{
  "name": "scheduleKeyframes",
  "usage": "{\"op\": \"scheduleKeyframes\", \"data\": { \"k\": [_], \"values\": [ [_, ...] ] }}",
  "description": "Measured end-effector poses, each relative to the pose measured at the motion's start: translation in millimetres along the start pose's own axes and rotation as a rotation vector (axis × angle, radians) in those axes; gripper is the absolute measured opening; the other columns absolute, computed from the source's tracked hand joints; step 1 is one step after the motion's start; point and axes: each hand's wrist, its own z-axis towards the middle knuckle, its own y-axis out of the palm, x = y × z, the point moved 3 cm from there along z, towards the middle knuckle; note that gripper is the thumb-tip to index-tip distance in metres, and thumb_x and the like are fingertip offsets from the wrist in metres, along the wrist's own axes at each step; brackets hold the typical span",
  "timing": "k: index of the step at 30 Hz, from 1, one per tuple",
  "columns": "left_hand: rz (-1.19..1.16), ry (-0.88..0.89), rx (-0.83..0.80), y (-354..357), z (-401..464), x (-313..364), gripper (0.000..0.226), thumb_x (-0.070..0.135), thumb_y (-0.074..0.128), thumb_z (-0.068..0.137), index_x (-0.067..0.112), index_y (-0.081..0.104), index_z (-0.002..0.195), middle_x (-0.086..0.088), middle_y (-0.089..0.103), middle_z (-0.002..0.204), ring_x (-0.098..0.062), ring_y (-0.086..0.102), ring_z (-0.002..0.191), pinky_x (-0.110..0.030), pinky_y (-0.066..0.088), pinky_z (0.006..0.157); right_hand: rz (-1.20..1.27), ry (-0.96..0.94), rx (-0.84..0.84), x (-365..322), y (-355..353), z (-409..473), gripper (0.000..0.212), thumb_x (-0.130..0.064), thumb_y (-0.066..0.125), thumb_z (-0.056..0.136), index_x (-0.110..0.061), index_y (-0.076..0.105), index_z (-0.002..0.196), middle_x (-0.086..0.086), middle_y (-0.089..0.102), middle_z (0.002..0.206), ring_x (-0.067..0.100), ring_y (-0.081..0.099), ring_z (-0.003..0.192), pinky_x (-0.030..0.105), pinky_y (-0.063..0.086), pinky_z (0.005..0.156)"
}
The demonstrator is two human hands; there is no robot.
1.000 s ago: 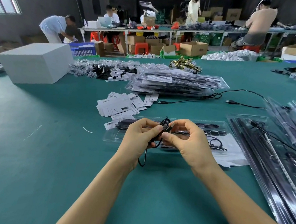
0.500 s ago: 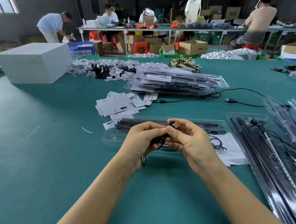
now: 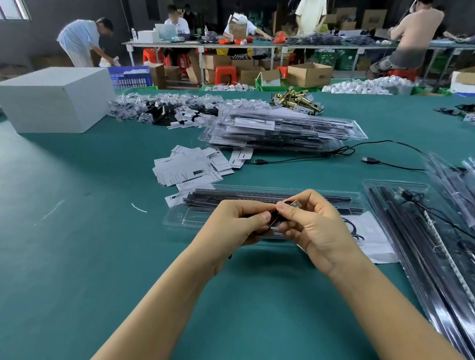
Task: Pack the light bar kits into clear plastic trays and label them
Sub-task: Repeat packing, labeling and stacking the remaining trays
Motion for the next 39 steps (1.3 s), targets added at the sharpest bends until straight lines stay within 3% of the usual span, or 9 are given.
{"op": "scheduleKeyframes", "data": {
  "k": [4, 10, 12, 15, 20, 25, 29, 32, 39],
  "values": [
    [0.163, 0.130, -0.091, 4, -5, 8, 0.028, 0.010, 0.065, 0.090, 0.032, 0.071, 0.106, -0.002, 0.074, 0.092, -0.012, 0.070, 0.078, -0.018, 0.052, 0.065, 0.082, 0.034, 0.020, 0, -1, 1, 0.023, -0.002, 0.068, 0.083, -0.013, 0.049, 0.074, 0.000, 0.056, 0.061, 0.010, 0.056, 0.044, 0.018, 0.044, 0.041],
    [0.315, 0.177, -0.020, 1, -3, 8, 0.031, 0.002, 0.047, 0.098, 0.016, 0.068, 0.116, -0.011, 0.067, 0.071, -0.012, 0.051, 0.054, -0.018, 0.043, 0.059, 0.108, 0.082, 0.012, 3, 0, 0, 0.019, -0.003, 0.068, 0.082, -0.013, 0.052, 0.078, 0.003, 0.059, 0.066, 0.010, 0.054, 0.046, 0.018, 0.043, 0.041],
    [0.263, 0.147, 0.000, -1, -2, 5, 0.029, 0.002, 0.046, 0.098, 0.013, 0.068, 0.114, -0.002, 0.066, 0.064, -0.007, 0.049, 0.050, -0.010, 0.037, 0.048, 0.096, 0.099, -0.019, 1, -1, -1, 0.015, -0.003, 0.068, 0.081, -0.012, 0.056, 0.079, 0.003, 0.060, 0.066, 0.011, 0.054, 0.048, 0.018, 0.044, 0.042],
    [0.205, 0.084, 0.008, -4, -1, 2, 0.027, 0.002, 0.046, 0.098, 0.010, 0.069, 0.112, 0.004, 0.061, 0.058, -0.002, 0.046, 0.046, -0.006, 0.033, 0.043, -0.076, 0.057, -0.088, -4, -2, -1, 0.007, -0.004, 0.068, 0.083, -0.010, 0.065, 0.082, 0.000, 0.065, 0.067, 0.010, 0.057, 0.048, 0.017, 0.046, 0.045],
    [0.137, 0.010, 0.038, -7, 2, -1, 0.026, 0.004, 0.044, 0.099, 0.015, 0.068, 0.100, -0.006, 0.065, 0.065, -0.014, 0.047, 0.054, -0.023, 0.040, 0.058, -0.548, -0.208, -0.074, -17, -5, -2, 0.010, -0.009, 0.072, 0.083, -0.018, 0.075, 0.084, 0.002, 0.074, 0.073, 0.011, 0.064, 0.057, 0.020, 0.053, 0.057],
    [0.071, -0.022, 0.075, -11, 6, -7, 0.011, 0.003, 0.044, 0.099, 0.009, 0.048, 0.090, -0.008, 0.068, 0.067, -0.024, 0.053, 0.059, -0.027, 0.042, 0.055, -0.755, -0.260, -0.084, -17, -6, -2, 0.013, -0.014, 0.074, 0.082, -0.027, 0.076, 0.083, -0.005, 0.075, 0.076, 0.015, 0.070, 0.061, 0.021, 0.056, 0.062],
    [-0.172, 0.019, 0.051, -15, 4, 4, 0.018, 0.010, 0.042, 0.102, 0.001, 0.057, 0.097, -0.015, 0.067, 0.086, -0.021, 0.068, 0.064, -0.024, 0.055, 0.058, -0.629, -0.255, -0.042, -19, -8, -1, 0.008, -0.006, 0.072, 0.082, -0.012, 0.076, 0.083, 0.001, 0.074, 0.069, 0.016, 0.066, 0.053, 0.022, 0.055, 0.055],
    [-0.262, -0.008, 0.145, -24, 3, 10, 0.025, 0.014, 0.042, 0.102, 0.000, 0.063, 0.097, -0.015, 0.069, 0.087, -0.020, 0.069, 0.063, -0.025, 0.058, 0.059, -0.437, -0.216, 0.031, -19, -11, 1, 0.007, -0.001, 0.071, 0.082, -0.007, 0.074, 0.082, 0.005, 0.072, 0.064, 0.017, 0.065, 0.049, 0.022, 0.055, 0.052],
    [0.113, -0.056, 0.153, -46, -2, 15, 0.022, 0.027, 0.058, 0.095, 0.012, 0.075, 0.094, 0.001, 0.074, 0.083, -0.008, 0.061, 0.078, -0.028, 0.046, 0.077, -0.100, -0.084, 0.169, -12, -16, 3, 0.004, -0.003, 0.071, 0.081, -0.006, 0.073, 0.080, 0.007, 0.071, 0.065, 0.018, 0.065, 0.051, 0.019, 0.053, 0.049]
  ]
}}
